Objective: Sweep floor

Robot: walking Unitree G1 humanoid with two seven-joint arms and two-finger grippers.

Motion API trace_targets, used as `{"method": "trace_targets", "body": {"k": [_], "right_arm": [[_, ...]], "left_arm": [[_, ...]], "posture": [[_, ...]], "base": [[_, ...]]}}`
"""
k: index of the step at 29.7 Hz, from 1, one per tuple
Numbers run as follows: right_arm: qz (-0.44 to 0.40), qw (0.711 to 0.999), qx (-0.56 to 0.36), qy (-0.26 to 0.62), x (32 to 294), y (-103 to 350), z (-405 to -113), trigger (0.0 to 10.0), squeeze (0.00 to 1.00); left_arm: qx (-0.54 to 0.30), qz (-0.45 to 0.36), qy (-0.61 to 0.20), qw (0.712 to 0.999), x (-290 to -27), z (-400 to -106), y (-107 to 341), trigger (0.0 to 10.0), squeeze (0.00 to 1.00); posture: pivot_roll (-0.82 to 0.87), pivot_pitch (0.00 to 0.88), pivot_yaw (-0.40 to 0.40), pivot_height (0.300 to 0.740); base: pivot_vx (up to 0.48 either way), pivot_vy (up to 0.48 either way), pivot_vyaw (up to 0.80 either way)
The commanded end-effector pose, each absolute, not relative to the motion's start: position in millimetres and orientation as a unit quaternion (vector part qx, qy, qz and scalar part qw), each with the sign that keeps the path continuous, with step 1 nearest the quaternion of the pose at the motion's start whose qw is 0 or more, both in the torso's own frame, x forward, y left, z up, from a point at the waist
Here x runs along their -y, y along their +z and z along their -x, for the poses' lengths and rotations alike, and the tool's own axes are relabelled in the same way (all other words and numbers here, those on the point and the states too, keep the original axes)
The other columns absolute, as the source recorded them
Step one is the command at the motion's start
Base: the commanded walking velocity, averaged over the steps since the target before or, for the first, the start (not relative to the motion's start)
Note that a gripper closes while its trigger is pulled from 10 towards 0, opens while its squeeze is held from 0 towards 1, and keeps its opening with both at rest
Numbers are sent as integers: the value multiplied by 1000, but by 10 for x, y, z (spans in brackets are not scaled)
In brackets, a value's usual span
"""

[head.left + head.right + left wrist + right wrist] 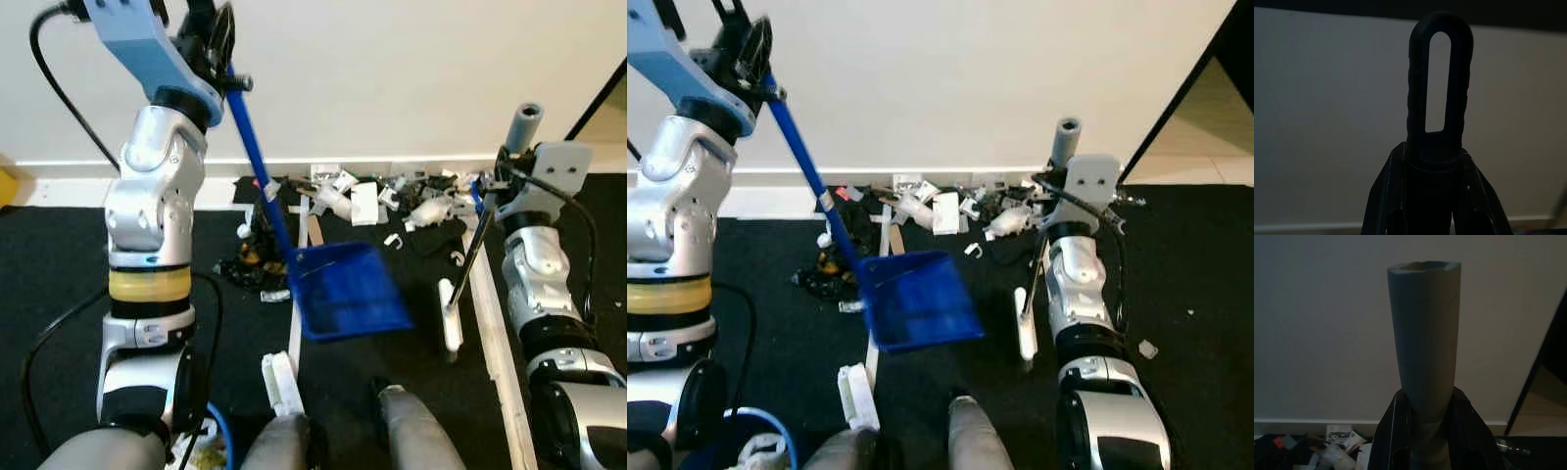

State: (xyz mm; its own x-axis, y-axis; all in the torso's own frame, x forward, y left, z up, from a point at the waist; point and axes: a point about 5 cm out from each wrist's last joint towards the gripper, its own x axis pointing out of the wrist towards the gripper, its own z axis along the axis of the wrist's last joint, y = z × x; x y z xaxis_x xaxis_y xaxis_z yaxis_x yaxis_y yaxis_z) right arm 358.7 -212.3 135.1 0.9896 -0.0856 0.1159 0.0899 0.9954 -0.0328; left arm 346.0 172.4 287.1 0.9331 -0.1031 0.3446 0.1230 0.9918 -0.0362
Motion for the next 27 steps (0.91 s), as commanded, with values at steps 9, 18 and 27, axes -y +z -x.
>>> {"method": "trace_targets", "body": {"k": [9, 18, 27], "right_arm": [[11, 998, 68, 3, 1862, 1313, -3567, 10000, 0], [4, 997, 74, 29, 1770, 1325, -3559, 10000, 0], [3, 996, 76, 36, 1751, 1348, -3581, 10000, 0]], "left_arm": [[45, 67, 20, 997, -1702, -3399, 1862, 10000, 0], [17, 16, 28, 999, -1749, -3266, 1451, 10000, 0], [18, -5, 22, 1000, -1748, -3235, 1366, 10000, 0]], "posture": [[-34, 155, 63, 740], [-40, 150, 59, 740], [-37, 144, 53, 740]], "base": [[0, 0, 0], [0, 0, 0], [0, 0, 0]]}}
